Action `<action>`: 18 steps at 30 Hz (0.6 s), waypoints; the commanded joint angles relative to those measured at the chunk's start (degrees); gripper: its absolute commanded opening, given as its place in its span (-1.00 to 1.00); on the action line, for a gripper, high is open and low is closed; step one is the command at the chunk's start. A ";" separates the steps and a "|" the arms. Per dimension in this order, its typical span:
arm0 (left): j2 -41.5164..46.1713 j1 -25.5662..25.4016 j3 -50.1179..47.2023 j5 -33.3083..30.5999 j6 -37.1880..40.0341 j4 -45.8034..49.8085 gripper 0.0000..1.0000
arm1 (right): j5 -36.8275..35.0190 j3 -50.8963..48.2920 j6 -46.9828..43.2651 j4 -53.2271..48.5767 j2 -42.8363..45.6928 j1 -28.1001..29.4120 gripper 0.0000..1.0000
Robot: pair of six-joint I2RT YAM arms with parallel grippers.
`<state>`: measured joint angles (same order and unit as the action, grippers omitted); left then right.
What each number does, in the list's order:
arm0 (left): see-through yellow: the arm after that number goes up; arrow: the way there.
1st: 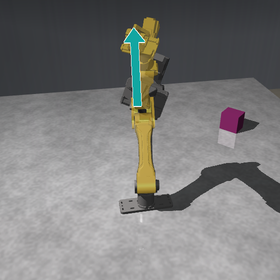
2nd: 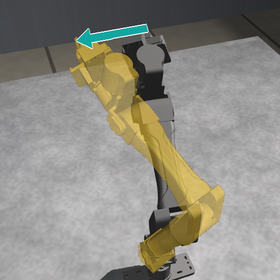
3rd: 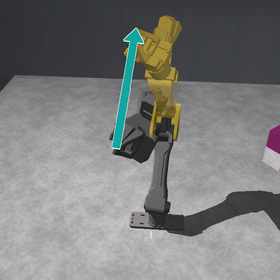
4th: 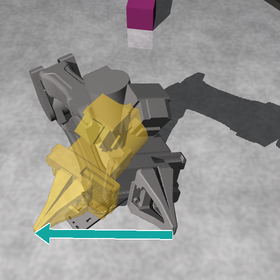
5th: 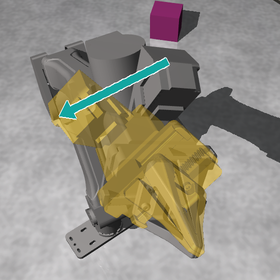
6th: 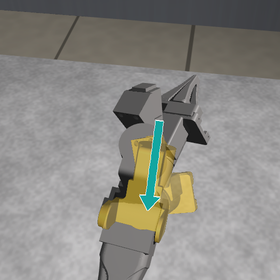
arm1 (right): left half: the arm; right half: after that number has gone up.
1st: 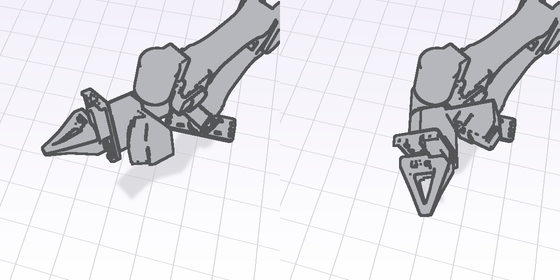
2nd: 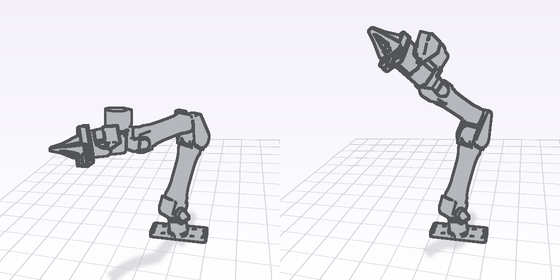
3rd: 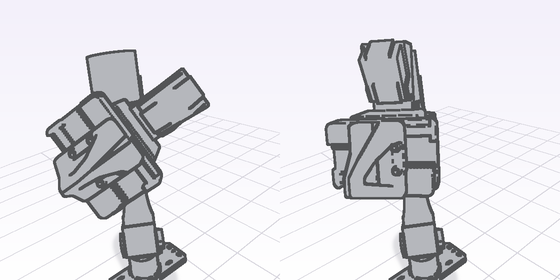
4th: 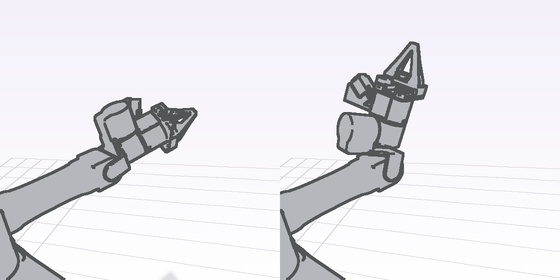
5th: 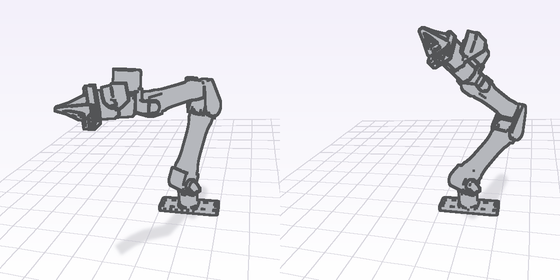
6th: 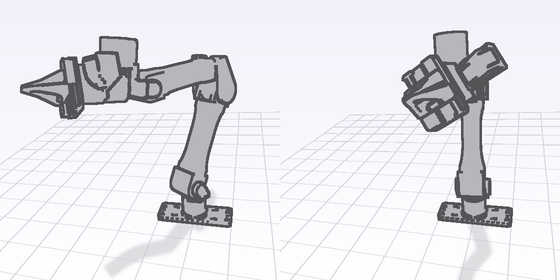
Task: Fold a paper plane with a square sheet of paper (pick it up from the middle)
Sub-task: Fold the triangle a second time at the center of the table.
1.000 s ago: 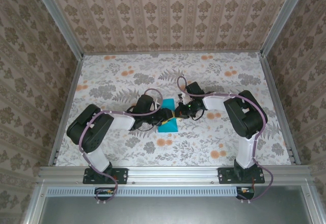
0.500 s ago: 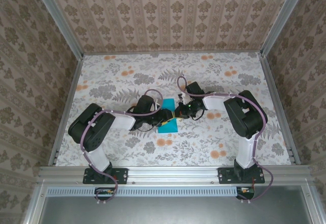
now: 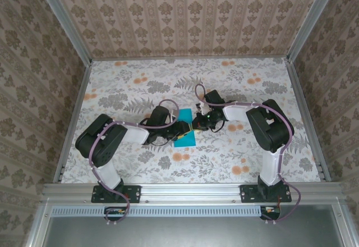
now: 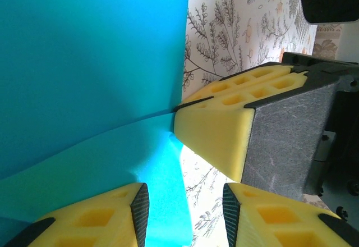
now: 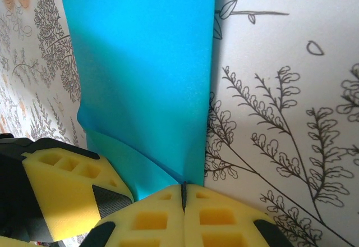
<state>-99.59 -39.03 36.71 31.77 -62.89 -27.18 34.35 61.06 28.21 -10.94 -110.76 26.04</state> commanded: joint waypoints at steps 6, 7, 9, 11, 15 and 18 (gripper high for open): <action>-0.96 -0.39 -1.55 -0.92 -0.82 -0.17 -0.15 | -0.86 1.01 -1.05 -2.32 -1.83 0.40 -0.85; -0.96 -0.44 -1.63 -0.99 -0.83 -0.20 -0.16 | -0.95 1.02 -1.00 -2.33 -1.84 0.41 -0.85; -0.96 -0.48 -1.83 -1.23 -1.07 -0.01 -0.16 | -0.93 1.08 -0.91 -2.42 -1.83 0.41 -0.85; -0.97 -0.53 -2.04 -1.61 -1.47 0.27 -0.16 | -0.95 1.12 -0.74 -2.59 -1.74 0.41 -0.83; -0.65 -0.86 -2.60 -2.84 -2.23 1.26 -0.15 | -0.95 1.17 0.32 -2.99 -0.43 0.41 -0.76; -0.21 -1.07 -2.78 -3.88 -2.41 2.51 -0.16 | -1.40 1.17 1.40 -3.49 1.37 0.33 -0.65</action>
<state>-99.59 -39.35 35.66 30.55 -64.42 -28.80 34.72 61.41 28.86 -11.14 -111.02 26.15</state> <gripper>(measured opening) 0.421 0.168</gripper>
